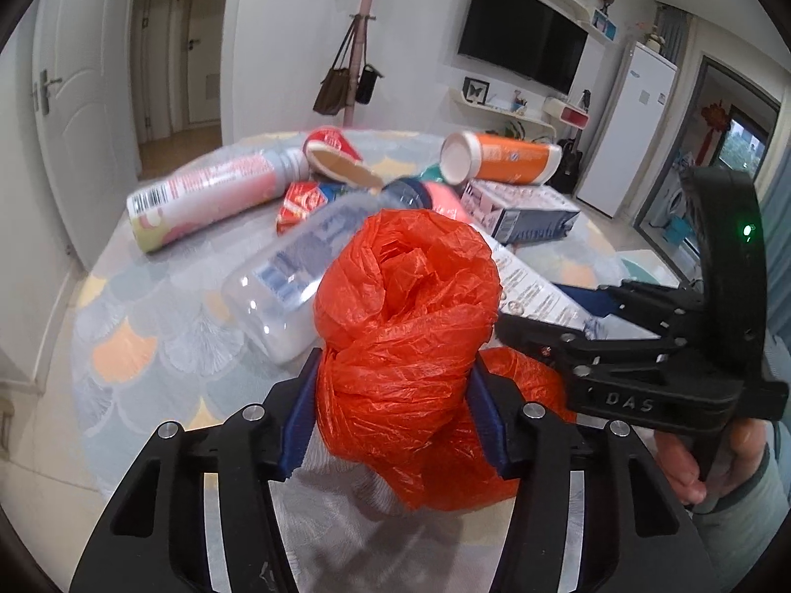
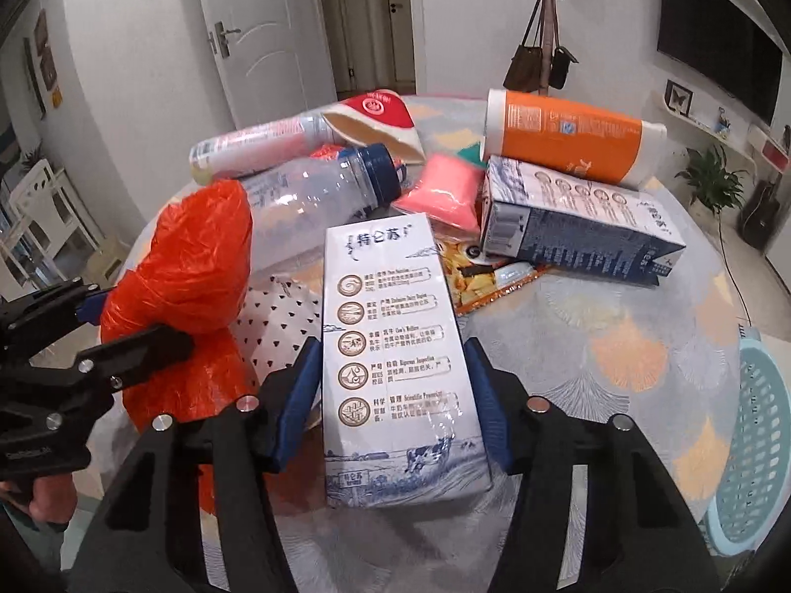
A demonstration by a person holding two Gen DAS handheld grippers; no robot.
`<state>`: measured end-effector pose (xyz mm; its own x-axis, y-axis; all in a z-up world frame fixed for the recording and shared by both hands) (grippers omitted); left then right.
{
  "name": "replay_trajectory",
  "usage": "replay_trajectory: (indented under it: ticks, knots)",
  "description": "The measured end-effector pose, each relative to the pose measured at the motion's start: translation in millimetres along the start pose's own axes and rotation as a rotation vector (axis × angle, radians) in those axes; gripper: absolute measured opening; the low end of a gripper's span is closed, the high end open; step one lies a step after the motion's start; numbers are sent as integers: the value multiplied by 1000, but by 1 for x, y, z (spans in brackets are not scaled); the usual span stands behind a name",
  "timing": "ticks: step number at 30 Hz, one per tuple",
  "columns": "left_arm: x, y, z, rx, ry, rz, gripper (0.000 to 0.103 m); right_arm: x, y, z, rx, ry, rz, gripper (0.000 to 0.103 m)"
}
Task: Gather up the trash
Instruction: 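Carry both items over the blue basket and open both grippers to drop them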
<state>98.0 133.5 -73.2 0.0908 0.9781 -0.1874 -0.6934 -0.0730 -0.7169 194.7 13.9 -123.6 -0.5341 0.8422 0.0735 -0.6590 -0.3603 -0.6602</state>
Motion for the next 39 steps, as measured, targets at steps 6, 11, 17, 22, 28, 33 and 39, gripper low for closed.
replay_trajectory:
  ticks: [6, 11, 17, 22, 28, 33, 39]
  knots:
    - [-22, -23, 14, -64, 14, -60, 52, -16, -1, 37, -103, 52, -19, 51]
    - [-54, -48, 12, -103, 55, -117, 52, -54, -1, 80, -192, 85, -111, 51]
    - [-106, -79, 0, -138, 111, -201, 52, -119, 9, 131, -284, 203, -229, 52]
    - [-163, -105, -21, -148, 168, -272, 52, -185, 29, 161, -330, 293, -375, 52]
    - [-241, -121, -60, -132, 218, -369, 52, -269, 72, 174, -313, 435, -596, 52]
    - [-299, -122, -109, -110, 141, -467, 52, -315, 110, 156, -252, 482, -740, 52]
    - [-342, -104, -169, -33, 105, -566, 52, -340, 150, 122, -139, 503, -843, 52]
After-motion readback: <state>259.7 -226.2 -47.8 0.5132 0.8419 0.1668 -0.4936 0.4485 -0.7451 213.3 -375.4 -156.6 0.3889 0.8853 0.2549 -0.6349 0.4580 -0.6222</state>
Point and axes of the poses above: each gripper's, at about its wrist camera, not at the fingertips, and z roughly against the way its jaws point, x to its left, y to its underside, the point moved 5 cm from there along -z, roughly the way its jaws point, and after that the axes turned 2 degrees about y, right-handed, at the moved point
